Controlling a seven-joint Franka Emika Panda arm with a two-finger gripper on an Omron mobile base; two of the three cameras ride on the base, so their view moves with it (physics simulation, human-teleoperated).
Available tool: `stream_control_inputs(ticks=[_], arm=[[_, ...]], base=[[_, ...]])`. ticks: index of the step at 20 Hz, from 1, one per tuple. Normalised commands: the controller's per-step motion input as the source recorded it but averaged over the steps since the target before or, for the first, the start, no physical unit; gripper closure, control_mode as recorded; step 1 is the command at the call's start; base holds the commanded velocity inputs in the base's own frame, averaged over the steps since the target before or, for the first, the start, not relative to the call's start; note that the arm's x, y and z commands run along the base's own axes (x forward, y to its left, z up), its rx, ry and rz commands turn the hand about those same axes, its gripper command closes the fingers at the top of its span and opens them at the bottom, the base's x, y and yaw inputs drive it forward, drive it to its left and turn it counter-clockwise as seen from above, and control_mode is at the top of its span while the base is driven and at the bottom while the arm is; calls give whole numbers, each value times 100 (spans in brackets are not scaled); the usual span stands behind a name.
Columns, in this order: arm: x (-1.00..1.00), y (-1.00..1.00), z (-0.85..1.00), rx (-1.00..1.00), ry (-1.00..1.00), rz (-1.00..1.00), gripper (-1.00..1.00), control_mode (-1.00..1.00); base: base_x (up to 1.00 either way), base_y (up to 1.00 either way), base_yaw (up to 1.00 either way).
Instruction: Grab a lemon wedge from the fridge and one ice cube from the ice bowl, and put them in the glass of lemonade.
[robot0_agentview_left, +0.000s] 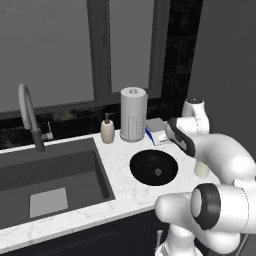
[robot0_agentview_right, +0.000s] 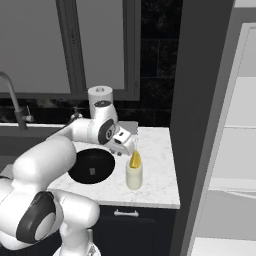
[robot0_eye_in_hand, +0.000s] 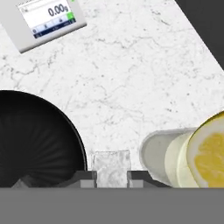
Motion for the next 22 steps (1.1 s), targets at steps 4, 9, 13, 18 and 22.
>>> stream_control_inputs(ticks=[4,9,13,18,22], arm=[[-1,-53,0,0,3,0,100,-100],[0,-44,0,0,0,0,100,-100],[-2,-24,-5,-2,0,0,100,-100],[-29,-8,-6,-4,-1,0,100,-100],[-31,13,-5,-9,-6,0,100,-100]], base=[[0,0,0],[0,0,0],[0,0,0],[0,0,0],[0,0,0]])
